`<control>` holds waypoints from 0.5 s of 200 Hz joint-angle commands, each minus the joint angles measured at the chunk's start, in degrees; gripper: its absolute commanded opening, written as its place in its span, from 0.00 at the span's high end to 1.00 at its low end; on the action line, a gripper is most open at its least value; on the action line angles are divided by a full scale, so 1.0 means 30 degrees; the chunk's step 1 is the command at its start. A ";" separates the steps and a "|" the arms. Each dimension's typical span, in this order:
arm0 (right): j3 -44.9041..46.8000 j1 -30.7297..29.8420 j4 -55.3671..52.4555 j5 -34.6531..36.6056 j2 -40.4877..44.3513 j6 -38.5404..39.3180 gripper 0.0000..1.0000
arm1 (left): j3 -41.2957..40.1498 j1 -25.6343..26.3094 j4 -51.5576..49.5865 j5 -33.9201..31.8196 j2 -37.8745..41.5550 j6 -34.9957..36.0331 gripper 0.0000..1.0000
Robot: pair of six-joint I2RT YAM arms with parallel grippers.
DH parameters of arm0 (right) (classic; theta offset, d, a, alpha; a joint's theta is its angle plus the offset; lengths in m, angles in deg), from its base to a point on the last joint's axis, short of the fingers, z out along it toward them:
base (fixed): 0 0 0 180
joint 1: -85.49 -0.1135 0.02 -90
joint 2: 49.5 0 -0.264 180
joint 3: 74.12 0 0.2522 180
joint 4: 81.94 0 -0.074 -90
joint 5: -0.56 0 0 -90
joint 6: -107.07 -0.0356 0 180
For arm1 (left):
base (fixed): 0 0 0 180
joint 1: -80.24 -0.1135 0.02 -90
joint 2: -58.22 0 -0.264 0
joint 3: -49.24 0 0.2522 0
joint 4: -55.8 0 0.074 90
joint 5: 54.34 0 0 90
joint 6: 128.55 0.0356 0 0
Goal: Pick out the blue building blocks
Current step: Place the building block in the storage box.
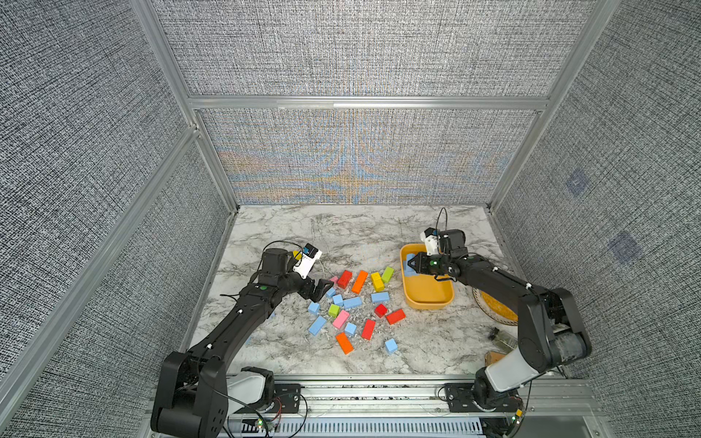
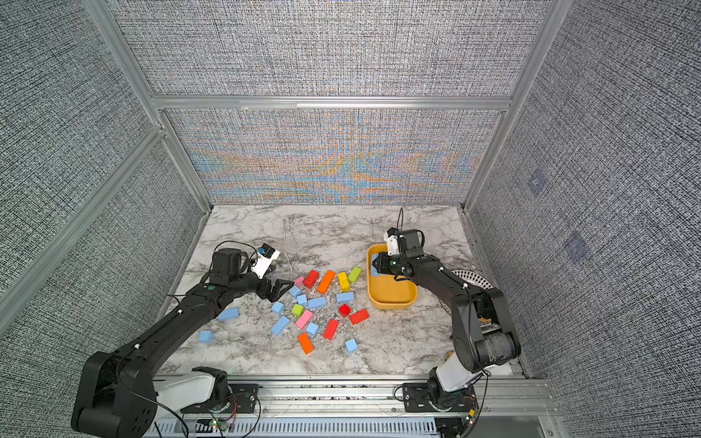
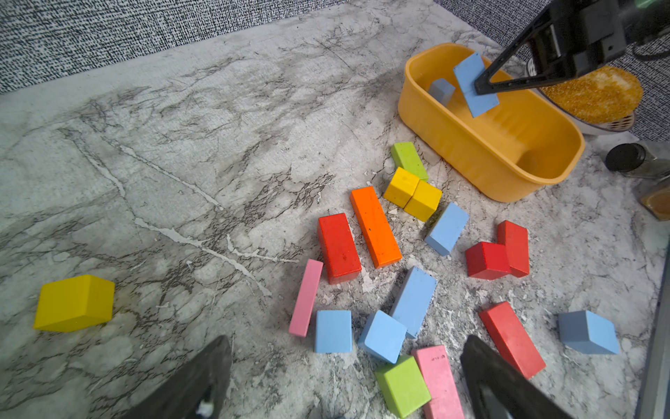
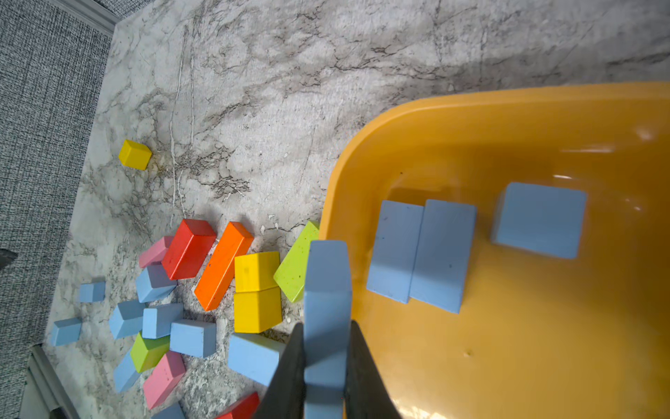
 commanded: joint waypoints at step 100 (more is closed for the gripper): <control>-0.1975 0.0006 -0.3952 0.4242 -0.1885 0.2216 0.90 | -0.0176 -0.0009 0.0308 0.0787 0.0010 0.0328 0.00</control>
